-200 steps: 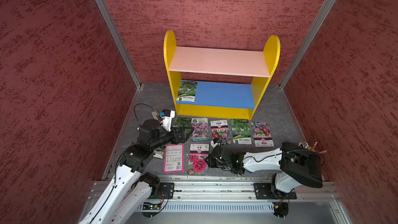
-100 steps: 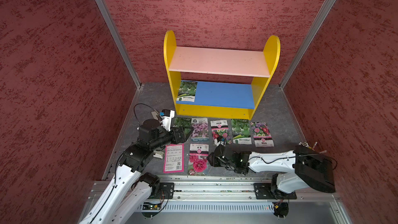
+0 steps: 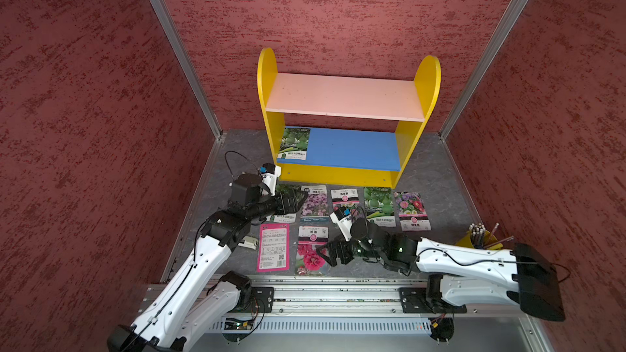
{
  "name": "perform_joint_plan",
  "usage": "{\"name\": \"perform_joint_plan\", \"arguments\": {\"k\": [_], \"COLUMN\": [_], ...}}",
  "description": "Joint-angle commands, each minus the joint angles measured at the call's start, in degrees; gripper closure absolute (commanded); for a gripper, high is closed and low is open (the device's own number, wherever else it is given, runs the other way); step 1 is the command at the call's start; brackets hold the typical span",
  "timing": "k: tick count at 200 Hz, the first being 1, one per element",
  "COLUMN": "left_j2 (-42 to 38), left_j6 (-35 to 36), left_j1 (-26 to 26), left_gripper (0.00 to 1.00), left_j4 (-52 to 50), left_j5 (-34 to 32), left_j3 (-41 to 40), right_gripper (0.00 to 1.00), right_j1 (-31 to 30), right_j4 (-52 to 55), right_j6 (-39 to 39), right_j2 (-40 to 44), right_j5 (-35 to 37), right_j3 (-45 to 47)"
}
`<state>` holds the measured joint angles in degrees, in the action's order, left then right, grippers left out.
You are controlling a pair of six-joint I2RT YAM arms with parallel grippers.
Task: Take the seed bag off the shelf
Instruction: Place the seed packet at the center of the board, then pick up the seed packet from the shelf.
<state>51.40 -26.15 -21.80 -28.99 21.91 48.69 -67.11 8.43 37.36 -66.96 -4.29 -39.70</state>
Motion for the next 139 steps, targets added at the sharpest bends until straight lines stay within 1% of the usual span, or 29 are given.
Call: {"name": "perform_joint_plan", "arguments": {"k": [1, 12, 41, 74, 104, 139], "left_j2": [3.9, 7.0, 15.6, 24.4, 30.3, 36.4], "left_j6": [3.8, 5.0, 9.3, 13.1, 16.0, 19.4], "left_j1": [-1.2, -2.4, -6.4, -7.7, -6.9, -5.4], "left_gripper": [0.0, 0.0, 0.0, 0.0, 0.0, 0.0], "left_j4": [2.9, 3.3, 3.7, 4.5, 5.5, 7.0], "left_j5": [-4.6, -6.6, -15.6, -23.3, -26.3, -28.6], "left_j3": [5.1, 7.7, 13.9, 19.6, 23.7, 28.4], "right_gripper": [0.02, 0.01, 0.02, 0.02, 0.02, 0.02], "right_j1": [-0.3, -0.3, -0.3, -0.3, -0.1, 0.0], "right_j4": [8.2, 10.3, 13.4, 14.5, 15.2, 15.8], "right_j6": [-6.1, -6.9, -7.8, -7.7, -7.5, -7.0], "right_j2": [2.6, 3.6, 6.5, 11.2, 16.0, 18.8], "right_j5": [1.0, 2.9, 7.8, 12.5, 15.6, 17.6], "right_j3": [-2.6, -3.2, -3.3, -2.1, -0.4, 1.0]}}
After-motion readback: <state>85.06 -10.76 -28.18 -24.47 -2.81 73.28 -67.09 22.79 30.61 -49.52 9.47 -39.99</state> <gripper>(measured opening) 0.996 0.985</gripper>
